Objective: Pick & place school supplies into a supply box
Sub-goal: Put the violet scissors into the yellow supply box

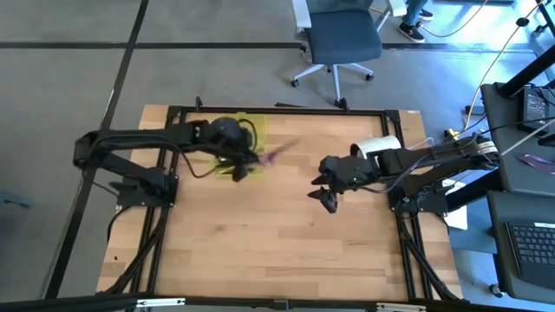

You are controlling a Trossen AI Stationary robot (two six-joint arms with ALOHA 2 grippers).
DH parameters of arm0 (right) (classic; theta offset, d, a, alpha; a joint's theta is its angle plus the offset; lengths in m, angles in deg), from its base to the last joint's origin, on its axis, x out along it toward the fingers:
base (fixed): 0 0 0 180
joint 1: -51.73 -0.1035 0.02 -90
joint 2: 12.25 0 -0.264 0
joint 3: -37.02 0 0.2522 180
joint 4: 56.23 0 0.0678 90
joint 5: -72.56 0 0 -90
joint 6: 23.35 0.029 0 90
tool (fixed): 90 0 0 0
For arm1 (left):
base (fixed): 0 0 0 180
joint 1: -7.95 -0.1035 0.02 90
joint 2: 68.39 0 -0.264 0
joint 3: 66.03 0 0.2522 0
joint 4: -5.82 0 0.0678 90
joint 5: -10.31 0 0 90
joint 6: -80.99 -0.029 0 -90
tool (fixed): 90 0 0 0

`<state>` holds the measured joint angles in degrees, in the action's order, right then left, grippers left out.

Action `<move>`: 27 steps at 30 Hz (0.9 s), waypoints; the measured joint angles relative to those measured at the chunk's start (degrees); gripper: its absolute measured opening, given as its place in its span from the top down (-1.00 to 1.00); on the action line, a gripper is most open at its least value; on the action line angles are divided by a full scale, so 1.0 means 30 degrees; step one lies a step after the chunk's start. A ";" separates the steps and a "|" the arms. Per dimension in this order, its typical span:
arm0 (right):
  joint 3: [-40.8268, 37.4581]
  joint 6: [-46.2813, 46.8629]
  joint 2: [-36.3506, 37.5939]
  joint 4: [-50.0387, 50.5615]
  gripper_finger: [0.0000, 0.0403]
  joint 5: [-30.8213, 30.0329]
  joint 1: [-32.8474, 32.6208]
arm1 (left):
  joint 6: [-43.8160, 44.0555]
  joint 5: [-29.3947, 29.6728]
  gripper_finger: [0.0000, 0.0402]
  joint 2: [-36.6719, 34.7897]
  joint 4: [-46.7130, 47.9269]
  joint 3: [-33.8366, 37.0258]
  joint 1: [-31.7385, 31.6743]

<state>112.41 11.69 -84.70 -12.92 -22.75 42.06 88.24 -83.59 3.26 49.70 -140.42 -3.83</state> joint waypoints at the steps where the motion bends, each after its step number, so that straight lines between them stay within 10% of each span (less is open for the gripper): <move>1: -0.0004 0.0326 0.0000 0.0553 -0.18 -0.0339 0.0011 | 0.0003 0.1361 0.87 -0.0242 0.1235 -0.0013 -0.0166; 16: -0.0007 0.1226 0.0000 0.2196 -0.19 -0.2848 0.0007 | 0.0520 1.2785 0.88 0.2733 0.9164 0.0366 0.1235; 27: -0.0007 0.0724 0.0000 0.2283 -0.19 -0.3872 0.0007 | 0.1029 1.4388 0.88 0.7011 1.0369 0.0374 0.2692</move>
<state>112.39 13.86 -84.70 -6.07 -34.37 42.08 91.33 -40.42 24.29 80.80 -139.30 4.25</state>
